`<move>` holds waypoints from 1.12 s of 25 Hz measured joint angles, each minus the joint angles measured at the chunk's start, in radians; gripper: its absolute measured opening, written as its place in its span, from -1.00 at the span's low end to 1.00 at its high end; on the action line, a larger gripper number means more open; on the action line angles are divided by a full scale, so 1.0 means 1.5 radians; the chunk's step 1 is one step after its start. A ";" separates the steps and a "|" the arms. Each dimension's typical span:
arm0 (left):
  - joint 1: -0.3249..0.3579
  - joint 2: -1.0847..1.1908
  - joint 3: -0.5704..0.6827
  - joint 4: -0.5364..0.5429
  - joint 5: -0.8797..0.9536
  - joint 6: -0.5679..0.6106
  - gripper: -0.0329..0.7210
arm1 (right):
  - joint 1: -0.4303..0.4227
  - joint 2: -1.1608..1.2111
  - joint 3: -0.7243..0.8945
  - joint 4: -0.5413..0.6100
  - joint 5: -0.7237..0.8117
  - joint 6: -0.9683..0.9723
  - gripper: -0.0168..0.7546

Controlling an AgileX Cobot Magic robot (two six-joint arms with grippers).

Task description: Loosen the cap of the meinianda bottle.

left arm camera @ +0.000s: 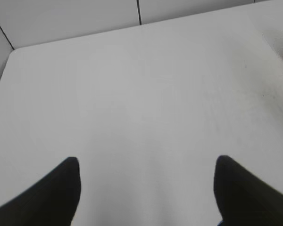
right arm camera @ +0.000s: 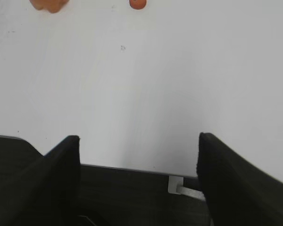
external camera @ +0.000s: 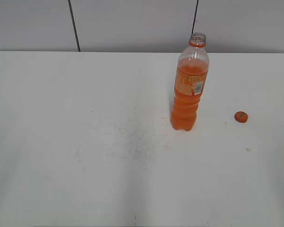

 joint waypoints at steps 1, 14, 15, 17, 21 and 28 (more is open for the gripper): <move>0.000 -0.009 0.000 -0.001 -0.001 0.000 0.49 | 0.000 -0.013 0.004 0.000 -0.005 0.000 0.53; 0.000 -0.034 0.000 -0.004 -0.004 0.000 0.48 | 0.000 -0.148 0.006 0.003 -0.016 -0.002 0.53; 0.000 -0.034 0.000 -0.003 -0.004 0.000 0.48 | 0.000 -0.148 0.006 0.003 -0.016 -0.004 0.53; 0.000 -0.034 0.000 -0.003 -0.004 0.000 0.47 | 0.000 -0.148 0.006 0.004 -0.016 -0.005 0.53; 0.000 -0.034 0.000 -0.002 -0.004 0.000 0.47 | 0.000 -0.148 0.006 0.004 -0.016 -0.005 0.53; 0.000 -0.034 0.000 0.010 -0.004 0.000 0.47 | 0.000 -0.148 0.006 0.008 -0.016 -0.005 0.53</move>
